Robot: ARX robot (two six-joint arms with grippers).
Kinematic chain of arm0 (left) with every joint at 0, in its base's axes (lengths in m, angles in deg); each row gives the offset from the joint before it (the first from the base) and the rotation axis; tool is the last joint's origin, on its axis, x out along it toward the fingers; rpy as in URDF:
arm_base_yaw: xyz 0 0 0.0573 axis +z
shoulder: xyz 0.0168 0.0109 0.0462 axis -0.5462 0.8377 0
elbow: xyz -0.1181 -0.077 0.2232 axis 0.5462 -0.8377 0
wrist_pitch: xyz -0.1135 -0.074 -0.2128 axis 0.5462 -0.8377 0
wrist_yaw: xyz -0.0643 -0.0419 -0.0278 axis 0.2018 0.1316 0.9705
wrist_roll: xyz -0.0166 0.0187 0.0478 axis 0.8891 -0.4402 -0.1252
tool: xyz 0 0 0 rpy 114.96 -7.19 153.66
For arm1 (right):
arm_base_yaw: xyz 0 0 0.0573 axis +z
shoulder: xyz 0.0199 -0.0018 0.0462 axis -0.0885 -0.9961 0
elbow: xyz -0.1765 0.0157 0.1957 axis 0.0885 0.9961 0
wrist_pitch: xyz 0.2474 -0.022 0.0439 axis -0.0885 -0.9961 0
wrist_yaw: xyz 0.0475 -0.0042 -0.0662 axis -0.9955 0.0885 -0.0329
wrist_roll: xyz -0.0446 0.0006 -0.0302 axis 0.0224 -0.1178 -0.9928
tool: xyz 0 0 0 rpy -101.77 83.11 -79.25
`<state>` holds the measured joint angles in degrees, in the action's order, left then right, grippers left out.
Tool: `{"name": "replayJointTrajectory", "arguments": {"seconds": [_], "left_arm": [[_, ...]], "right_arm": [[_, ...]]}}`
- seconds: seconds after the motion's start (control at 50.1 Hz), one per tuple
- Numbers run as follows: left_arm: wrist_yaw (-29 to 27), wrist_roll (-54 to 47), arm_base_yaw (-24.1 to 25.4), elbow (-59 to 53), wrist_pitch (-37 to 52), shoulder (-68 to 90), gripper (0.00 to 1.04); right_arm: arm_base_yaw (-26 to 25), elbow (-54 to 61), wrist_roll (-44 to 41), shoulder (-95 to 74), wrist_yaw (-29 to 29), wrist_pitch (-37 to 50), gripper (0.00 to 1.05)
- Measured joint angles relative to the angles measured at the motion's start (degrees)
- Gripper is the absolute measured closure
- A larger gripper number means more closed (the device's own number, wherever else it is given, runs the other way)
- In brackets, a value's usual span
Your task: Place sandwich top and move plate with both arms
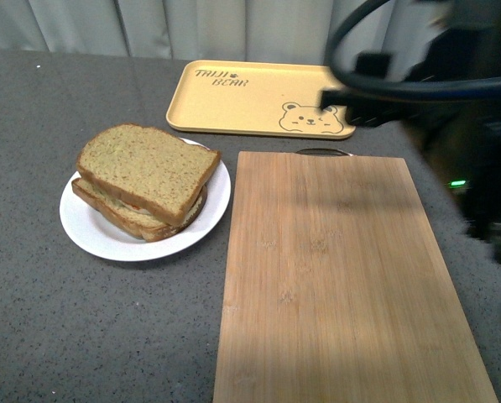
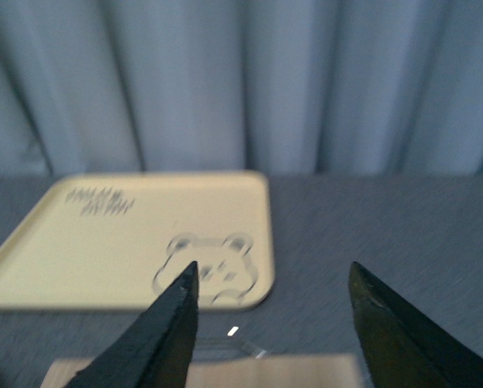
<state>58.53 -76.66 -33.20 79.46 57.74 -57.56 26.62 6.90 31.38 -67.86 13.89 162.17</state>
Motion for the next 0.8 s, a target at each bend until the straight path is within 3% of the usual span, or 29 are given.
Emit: {"name": "replayJointTrajectory", "arguments": {"seconds": [0.279, 0.798], "left_arm": [[0.2, 0.0, 0.0, 0.0, 0.0, 0.0, 0.07], [0.2, 0.0, 0.0, 0.0, 0.0, 0.0, 0.07]], "right_arm": [[-7.0, 17.5, -3.3, 15.0, -6.3, 1.7, 1.04], [-15.0, 32.9, -3.5, 43.8, -14.2, -11.5, 1.04]]}}
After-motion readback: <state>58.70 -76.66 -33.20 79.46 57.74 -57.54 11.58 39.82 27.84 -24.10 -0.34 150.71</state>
